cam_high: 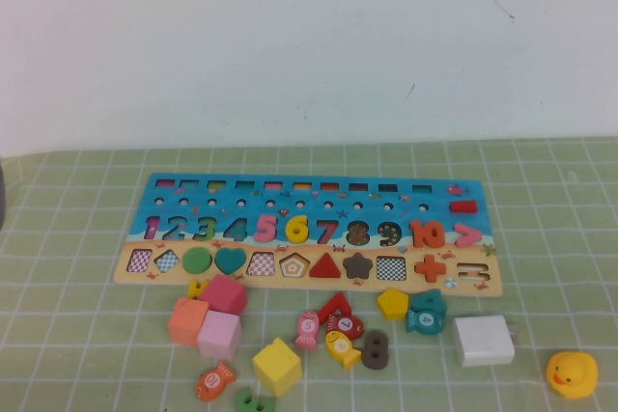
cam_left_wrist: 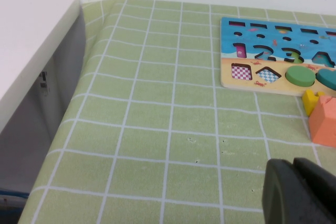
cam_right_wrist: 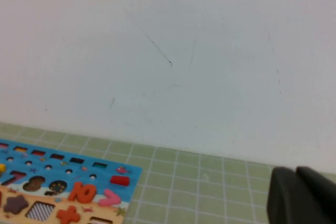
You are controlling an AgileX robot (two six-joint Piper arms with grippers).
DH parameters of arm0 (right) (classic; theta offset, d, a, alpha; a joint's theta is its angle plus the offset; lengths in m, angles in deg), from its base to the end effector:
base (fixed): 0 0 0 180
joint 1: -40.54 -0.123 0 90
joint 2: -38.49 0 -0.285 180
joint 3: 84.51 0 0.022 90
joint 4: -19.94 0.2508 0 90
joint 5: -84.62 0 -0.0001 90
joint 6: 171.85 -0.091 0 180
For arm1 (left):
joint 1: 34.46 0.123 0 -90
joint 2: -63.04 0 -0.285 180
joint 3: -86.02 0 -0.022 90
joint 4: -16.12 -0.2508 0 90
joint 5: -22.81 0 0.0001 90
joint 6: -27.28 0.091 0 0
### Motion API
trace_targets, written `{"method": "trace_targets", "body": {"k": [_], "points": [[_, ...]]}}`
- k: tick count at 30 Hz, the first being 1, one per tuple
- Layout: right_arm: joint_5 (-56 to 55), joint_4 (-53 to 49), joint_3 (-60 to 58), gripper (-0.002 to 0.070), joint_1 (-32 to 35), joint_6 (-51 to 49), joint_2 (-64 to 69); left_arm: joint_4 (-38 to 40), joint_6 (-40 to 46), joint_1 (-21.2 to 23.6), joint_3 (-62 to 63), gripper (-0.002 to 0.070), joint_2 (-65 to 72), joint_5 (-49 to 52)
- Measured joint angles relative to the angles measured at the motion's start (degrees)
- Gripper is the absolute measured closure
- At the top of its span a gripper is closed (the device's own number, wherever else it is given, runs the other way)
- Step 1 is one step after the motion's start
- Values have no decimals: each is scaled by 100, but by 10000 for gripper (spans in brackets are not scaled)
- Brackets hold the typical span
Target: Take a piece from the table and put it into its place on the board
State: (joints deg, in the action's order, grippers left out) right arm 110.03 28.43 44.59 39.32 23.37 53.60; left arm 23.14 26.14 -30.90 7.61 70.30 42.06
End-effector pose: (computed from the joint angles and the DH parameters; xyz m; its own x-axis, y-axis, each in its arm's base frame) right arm 0.0357 0.0065 0.3174 -0.0092 -0.1312 -0.9913 -0.0865 0.9877 -0.1299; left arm 0.0537 -0.0003 0.1766 -0.2492 -0.1509 -0.9566 -0.0574 0.9884 -0.1409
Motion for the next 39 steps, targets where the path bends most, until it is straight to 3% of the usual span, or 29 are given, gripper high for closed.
{"method": "trace_targets", "body": {"k": [9, 17, 20, 25, 27, 39], "points": [[-1517, 453, -1121, 678, 65, -12, -88, 0, 0, 0, 0, 676, 0, 0], [-2134, 416, -1789, 678, 65, -34, -288, 0, 0, 0, 0, 676, 0, 0], [-2201, -167, -2135, 678, 65, -739, -573, 0, 0, 0, 0, 676, 0, 0], [-2157, -1588, -2704, 678, 65, -2727, -781, 0, 0, 0, 0, 676, 0, 0], [-1922, -1774, -2772, 678, 65, -3083, -781, 0, 0, 0, 0, 676, 0, 0], [-529, -1865, -2773, 678, 76, -3333, -781, 0, 0, 0, 0, 676, 0, 0]]}}
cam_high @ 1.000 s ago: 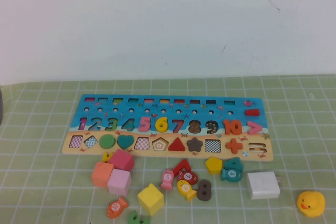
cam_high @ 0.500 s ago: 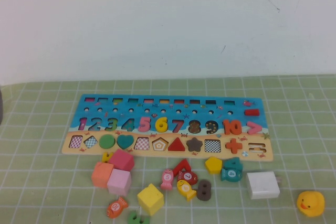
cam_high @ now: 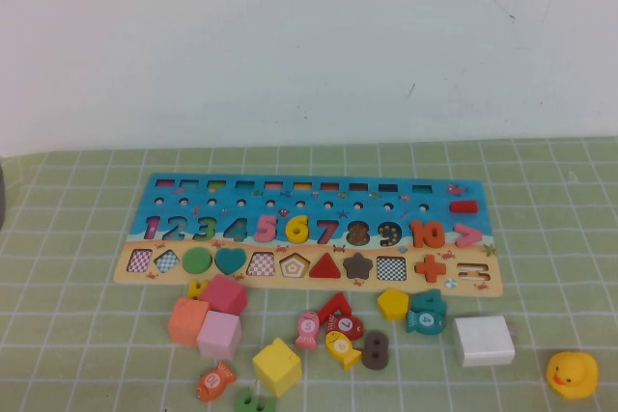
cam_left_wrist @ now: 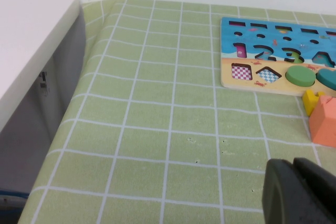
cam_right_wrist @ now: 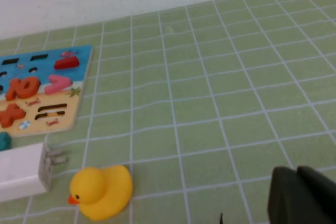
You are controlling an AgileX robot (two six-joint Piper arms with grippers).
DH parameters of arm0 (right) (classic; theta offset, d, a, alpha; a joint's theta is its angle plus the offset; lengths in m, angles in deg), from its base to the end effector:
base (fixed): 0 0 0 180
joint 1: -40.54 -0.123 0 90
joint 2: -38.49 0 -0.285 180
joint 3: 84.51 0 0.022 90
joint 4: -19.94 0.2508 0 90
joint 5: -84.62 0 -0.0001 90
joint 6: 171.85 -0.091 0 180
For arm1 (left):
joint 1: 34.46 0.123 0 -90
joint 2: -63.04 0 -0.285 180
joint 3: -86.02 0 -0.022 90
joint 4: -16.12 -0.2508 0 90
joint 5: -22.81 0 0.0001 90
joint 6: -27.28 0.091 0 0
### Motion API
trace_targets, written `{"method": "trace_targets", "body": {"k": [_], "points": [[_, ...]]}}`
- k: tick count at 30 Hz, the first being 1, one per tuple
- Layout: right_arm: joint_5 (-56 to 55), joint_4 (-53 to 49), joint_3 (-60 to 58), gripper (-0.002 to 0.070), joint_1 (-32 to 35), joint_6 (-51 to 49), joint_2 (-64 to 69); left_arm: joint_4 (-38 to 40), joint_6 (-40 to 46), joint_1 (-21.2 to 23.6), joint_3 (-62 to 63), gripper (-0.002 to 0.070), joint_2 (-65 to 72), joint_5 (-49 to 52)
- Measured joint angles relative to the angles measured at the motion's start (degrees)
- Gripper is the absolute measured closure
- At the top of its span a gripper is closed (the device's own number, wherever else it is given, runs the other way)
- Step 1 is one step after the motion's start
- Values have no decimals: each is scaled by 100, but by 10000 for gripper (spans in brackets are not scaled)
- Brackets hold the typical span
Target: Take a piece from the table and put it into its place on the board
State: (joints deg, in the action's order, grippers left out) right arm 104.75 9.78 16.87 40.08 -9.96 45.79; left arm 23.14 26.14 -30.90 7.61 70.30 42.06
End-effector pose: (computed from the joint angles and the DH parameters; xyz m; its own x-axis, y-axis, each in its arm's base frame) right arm 0.0533 -0.0051 0.1742 -0.2611 0.1465 -0.9541 0.0903 0.9878 0.1269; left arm 0.0537 -0.0003 0.1766 -0.2492 -0.1509 -0.9566 -0.0574 0.9884 -0.1409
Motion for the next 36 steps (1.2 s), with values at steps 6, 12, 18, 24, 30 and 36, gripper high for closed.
{"method": "trace_targets", "body": {"k": [6, 12, 18, 24, 30, 36], "points": [[13, 12, 0, 678, 13, 374, 0, 0, 0, 0, 0, 676, 0, 0], [13, 47, 0, 678, 21, 576, 0, 0, 0, 0, 0, 676, 0, 0], [13, 55, 0, 678, 21, 576, 0, 0, 0, 0, 0, 676, 0, 0], [15, 55, 0, 678, 21, 576, 0, 0, 0, 0, 0, 676, 0, 0], [15, 55, 0, 678, 21, 576, 0, 0, 0, 0, 0, 676, 0, 0], [15, 55, 0, 678, 21, 576, 0, 0, 0, 0, 0, 676, 0, 0]]}}
